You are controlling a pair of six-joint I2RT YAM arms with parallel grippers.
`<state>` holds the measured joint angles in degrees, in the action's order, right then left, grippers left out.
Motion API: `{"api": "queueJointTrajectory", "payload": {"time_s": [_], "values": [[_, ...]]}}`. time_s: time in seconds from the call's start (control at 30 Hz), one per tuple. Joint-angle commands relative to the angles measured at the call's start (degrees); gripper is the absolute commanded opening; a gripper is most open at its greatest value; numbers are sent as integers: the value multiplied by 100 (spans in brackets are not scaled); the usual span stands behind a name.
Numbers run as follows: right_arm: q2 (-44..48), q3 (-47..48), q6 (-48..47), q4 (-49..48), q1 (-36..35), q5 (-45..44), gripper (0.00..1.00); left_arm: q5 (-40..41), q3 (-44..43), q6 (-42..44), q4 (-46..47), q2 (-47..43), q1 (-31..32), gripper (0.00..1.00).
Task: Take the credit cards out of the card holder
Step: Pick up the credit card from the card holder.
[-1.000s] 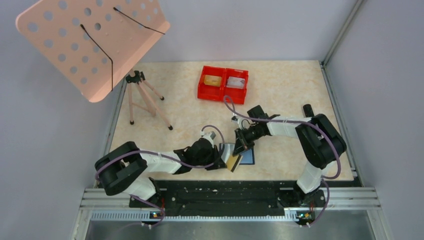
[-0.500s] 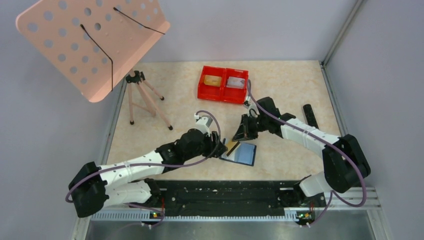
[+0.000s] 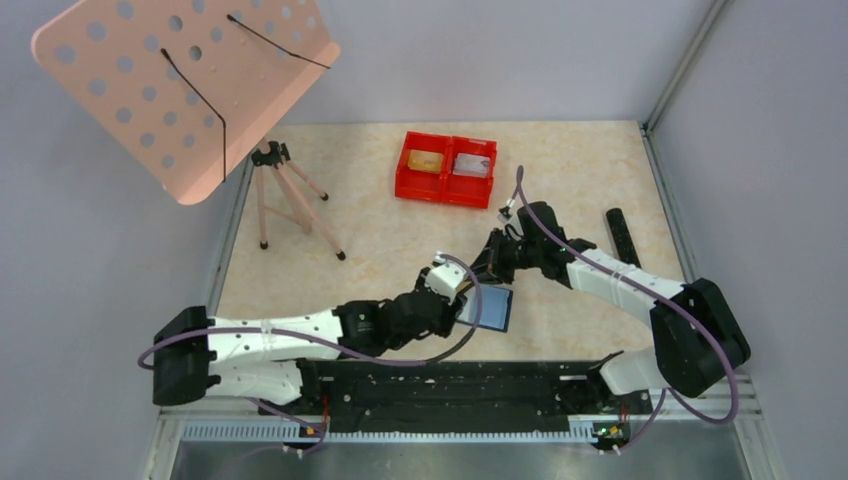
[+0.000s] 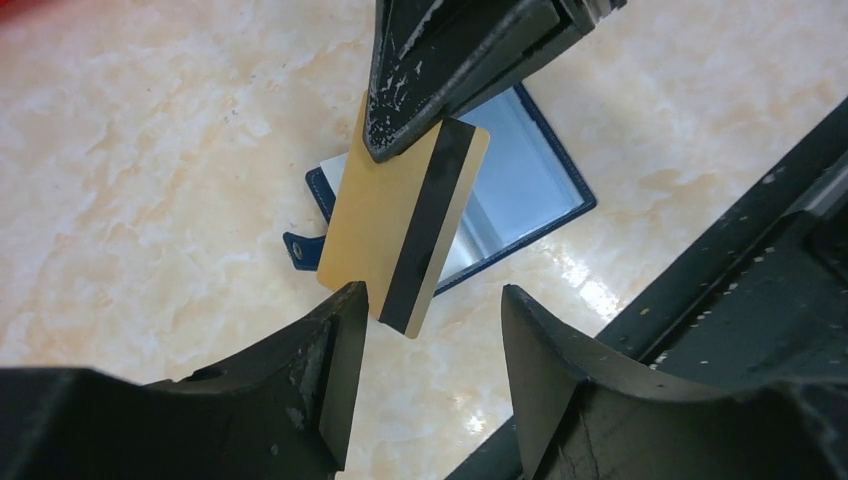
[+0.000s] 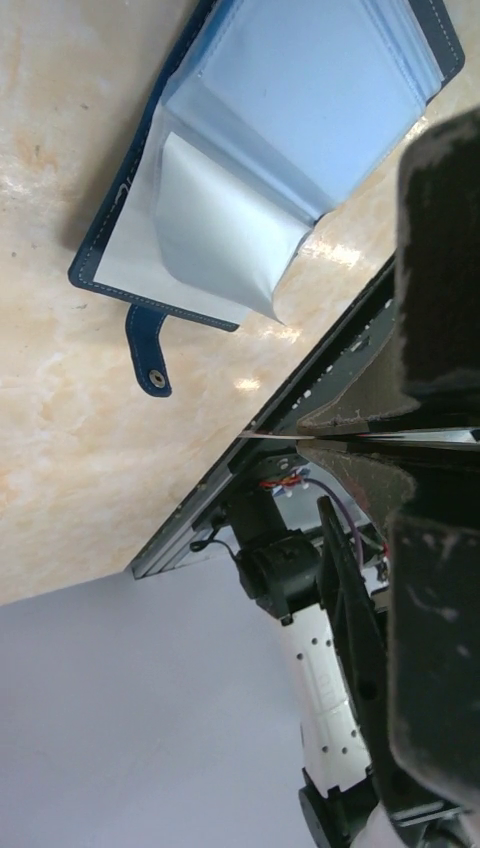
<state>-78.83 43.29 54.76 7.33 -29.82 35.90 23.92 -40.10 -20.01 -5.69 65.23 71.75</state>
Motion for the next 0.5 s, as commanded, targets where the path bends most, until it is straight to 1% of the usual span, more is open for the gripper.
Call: {"api": "queueJointTrajectory", "payload": {"time_s": [0.0, 0.17, 0.27, 0.33, 0.37, 0.4, 0.47], "values": [[195, -124, 351, -460, 47, 38, 0, 951, -328, 607, -33, 500, 408, 57], [239, -174, 375, -504, 46, 79, 0, 1592, -562, 657, -141, 1040, 725, 58], [253, -204, 380, -513, 46, 112, 0, 2231, -685, 473, -351, 1245, 800, 57], [254, -238, 373, -524, 40, 133, 0, 2516, -714, 453, -421, 1285, 840, 55], [249, -258, 376, -537, 45, 148, 0, 2563, -711, 454, -423, 1278, 855, 53], [253, -278, 381, -567, 47, 168, 0, 2556, -691, 468, -407, 1256, 863, 48], [254, -306, 398, -638, 44, 216, 0, 2536, -649, 488, -338, 1214, 874, 33]]}}
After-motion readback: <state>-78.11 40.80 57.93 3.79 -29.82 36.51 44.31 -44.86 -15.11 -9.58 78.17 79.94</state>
